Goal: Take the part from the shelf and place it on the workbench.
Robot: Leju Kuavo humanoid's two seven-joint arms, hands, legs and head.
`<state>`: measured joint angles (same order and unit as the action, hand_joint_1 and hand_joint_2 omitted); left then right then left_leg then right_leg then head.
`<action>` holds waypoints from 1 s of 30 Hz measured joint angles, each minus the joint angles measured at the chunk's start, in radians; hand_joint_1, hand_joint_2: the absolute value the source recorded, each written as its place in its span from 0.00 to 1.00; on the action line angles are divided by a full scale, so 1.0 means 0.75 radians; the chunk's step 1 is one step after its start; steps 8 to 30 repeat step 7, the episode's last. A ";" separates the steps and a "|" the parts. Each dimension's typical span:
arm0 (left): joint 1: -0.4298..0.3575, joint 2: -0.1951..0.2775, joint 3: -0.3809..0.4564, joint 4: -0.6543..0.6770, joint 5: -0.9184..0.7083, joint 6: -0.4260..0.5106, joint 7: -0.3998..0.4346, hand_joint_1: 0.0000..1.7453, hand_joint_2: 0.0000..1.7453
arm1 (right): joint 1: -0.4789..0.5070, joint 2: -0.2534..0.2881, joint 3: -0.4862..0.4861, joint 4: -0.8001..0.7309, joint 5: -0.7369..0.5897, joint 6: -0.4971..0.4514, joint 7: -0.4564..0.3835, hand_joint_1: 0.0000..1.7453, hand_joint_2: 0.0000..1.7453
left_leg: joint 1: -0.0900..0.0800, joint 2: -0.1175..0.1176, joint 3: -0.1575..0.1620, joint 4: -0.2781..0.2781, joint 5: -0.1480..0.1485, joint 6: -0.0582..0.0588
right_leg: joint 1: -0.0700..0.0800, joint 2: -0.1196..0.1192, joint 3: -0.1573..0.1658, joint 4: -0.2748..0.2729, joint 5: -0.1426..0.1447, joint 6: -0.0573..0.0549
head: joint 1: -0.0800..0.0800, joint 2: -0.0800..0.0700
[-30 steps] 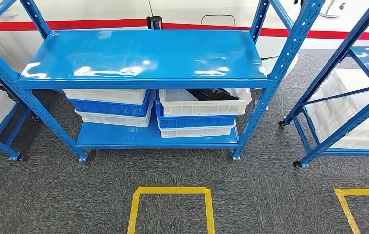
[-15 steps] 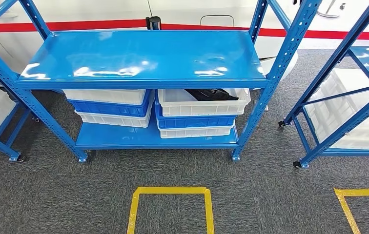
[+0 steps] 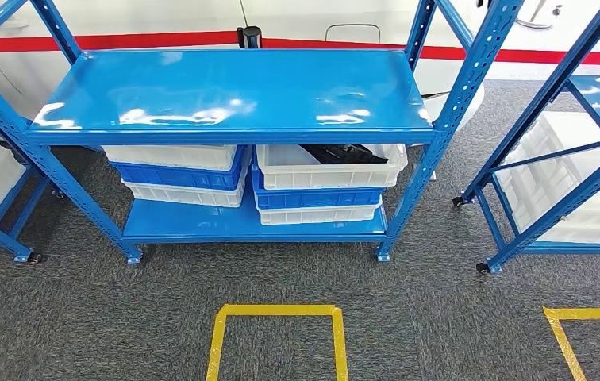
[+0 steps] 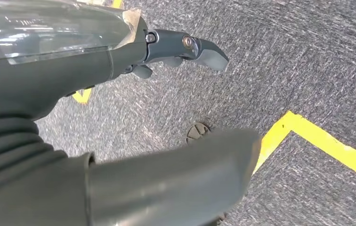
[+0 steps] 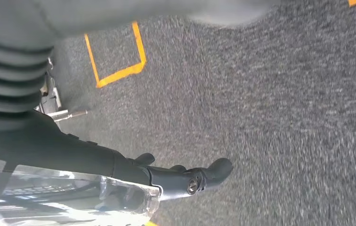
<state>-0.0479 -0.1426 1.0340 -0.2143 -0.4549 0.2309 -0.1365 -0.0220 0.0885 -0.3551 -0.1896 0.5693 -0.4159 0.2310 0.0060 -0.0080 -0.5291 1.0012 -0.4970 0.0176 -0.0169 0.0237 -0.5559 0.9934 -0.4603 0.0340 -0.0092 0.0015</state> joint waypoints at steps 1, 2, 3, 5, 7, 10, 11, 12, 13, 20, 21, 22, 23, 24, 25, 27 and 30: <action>0.004 0.004 -0.028 -0.003 0.013 -0.006 0.005 0.00 1.00 | 0.005 -0.003 0.009 -0.003 -0.018 0.013 -0.008 0.00 1.00 | 0.000 0.000 0.000 0.000 0.000 0.000 | 0.000 0.000 0.000 0.000 0.000 0.000 | 0.000 0.000; 0.007 0.007 -0.047 -0.005 0.023 -0.010 0.008 0.00 1.00 | 0.008 -0.004 0.015 -0.006 -0.030 0.022 -0.013 0.00 1.00 | 0.000 0.000 0.000 0.000 0.000 0.000 | 0.000 0.000 0.000 0.000 0.000 0.000 | 0.000 0.000; 0.009 0.009 -0.059 -0.006 0.029 -0.013 0.010 0.00 1.00 | 0.010 -0.005 0.020 -0.007 -0.038 0.027 -0.016 0.00 1.00 | 0.000 0.000 0.000 0.000 0.000 0.000 | 0.000 0.000 0.000 0.000 0.000 0.000 | 0.000 0.000; 0.010 0.011 -0.064 -0.007 0.032 -0.014 0.011 0.00 1.00 | 0.010 -0.006 0.021 -0.008 -0.041 0.030 -0.018 0.00 1.00 | 0.000 0.000 0.000 0.000 0.000 0.000 | 0.000 0.000 0.000 0.000 0.000 0.000 | 0.000 0.000; 0.011 0.012 -0.071 -0.008 0.035 -0.016 0.012 0.00 1.00 | 0.012 -0.007 0.023 -0.009 -0.045 0.033 -0.020 0.00 1.00 | 0.000 0.000 0.000 0.000 0.000 0.000 | 0.000 0.000 0.000 0.000 0.000 0.000 | 0.000 0.000; 0.011 0.012 -0.071 -0.008 0.035 -0.016 0.012 0.00 1.00 | 0.012 -0.007 0.023 -0.009 -0.045 0.033 -0.020 0.00 1.00 | 0.000 0.000 0.000 0.000 0.000 0.000 | 0.000 0.000 0.000 0.000 0.000 0.000 | 0.000 0.000; 0.011 0.012 -0.071 -0.008 0.035 -0.016 0.012 0.00 1.00 | 0.012 -0.007 0.023 -0.009 -0.045 0.033 -0.020 0.00 1.00 | 0.000 0.000 0.000 0.000 0.000 0.000 | 0.000 0.000 0.000 0.000 0.000 0.000 | 0.000 0.000; 0.011 0.012 -0.071 -0.008 0.035 -0.016 0.012 0.00 1.00 | 0.012 -0.007 0.023 -0.009 -0.045 0.033 -0.020 0.00 1.00 | 0.000 0.000 0.000 0.000 0.000 0.000 | 0.000 0.000 0.000 0.000 0.000 0.000 | 0.000 0.000; 0.011 0.012 -0.071 -0.008 0.035 -0.016 0.012 0.00 1.00 | 0.012 -0.007 0.023 -0.009 -0.045 0.033 -0.020 0.00 1.00 | 0.000 0.000 0.000 0.000 0.000 0.000 | 0.000 0.000 0.000 0.000 0.000 0.000 | 0.000 0.000; 0.011 0.012 -0.071 -0.008 0.035 -0.016 0.012 0.00 1.00 | 0.012 -0.007 0.023 -0.009 -0.045 0.033 -0.020 0.00 1.00 | 0.000 0.000 0.000 0.000 0.000 0.000 | 0.000 0.000 0.000 0.000 0.000 0.000 | 0.000 0.000; 0.011 0.012 -0.071 -0.008 0.035 -0.016 0.012 0.00 1.00 | 0.012 -0.007 0.023 -0.009 -0.045 0.033 -0.020 0.00 1.00 | 0.000 0.000 0.000 0.000 0.000 0.000 | 0.000 0.000 0.000 0.000 0.000 0.000 | 0.000 0.000; 0.011 0.012 -0.071 -0.008 0.035 -0.016 0.012 0.00 1.00 | 0.012 -0.007 0.023 -0.009 -0.045 0.033 -0.020 0.00 1.00 | 0.000 0.000 0.000 0.000 0.000 0.000 | 0.000 0.000 0.000 0.000 0.000 0.000 | 0.000 0.000; 0.011 0.012 -0.071 -0.008 0.035 -0.016 0.012 0.00 1.00 | 0.012 -0.007 0.023 -0.009 -0.045 0.033 -0.020 0.00 1.00 | 0.000 0.000 0.000 0.000 0.000 0.000 | 0.000 0.000 0.000 0.000 0.000 0.000 | 0.000 0.000; 0.011 0.012 -0.071 -0.008 0.035 -0.016 0.012 0.00 1.00 | 0.012 -0.007 0.023 -0.009 -0.045 0.033 -0.020 0.00 1.00 | 0.000 0.000 0.000 0.000 0.000 0.000 | 0.000 0.000 0.000 0.000 0.000 0.000 | 0.000 0.000; 0.011 0.012 -0.071 -0.008 0.035 -0.016 0.012 0.00 1.00 | 0.012 -0.007 0.023 -0.009 -0.045 0.033 -0.020 0.00 1.00 | 0.000 0.000 0.000 0.000 0.000 0.000 | 0.000 0.000 0.000 0.000 0.000 0.000 | 0.000 0.000; 0.011 0.012 -0.071 -0.008 0.035 -0.016 0.012 0.00 1.00 | 0.012 -0.007 0.023 -0.009 -0.045 0.033 -0.020 0.00 1.00 | 0.000 0.000 0.000 0.000 0.000 0.000 | 0.000 0.000 0.000 0.000 0.000 0.000 | 0.000 0.000; 0.011 0.012 -0.071 -0.008 0.035 -0.016 0.012 0.00 1.00 | 0.012 -0.007 0.023 -0.009 -0.045 0.033 -0.020 0.00 1.00 | 0.000 0.000 0.000 0.000 0.000 0.000 | 0.000 0.000 0.000 0.000 0.000 0.000 | 0.000 0.000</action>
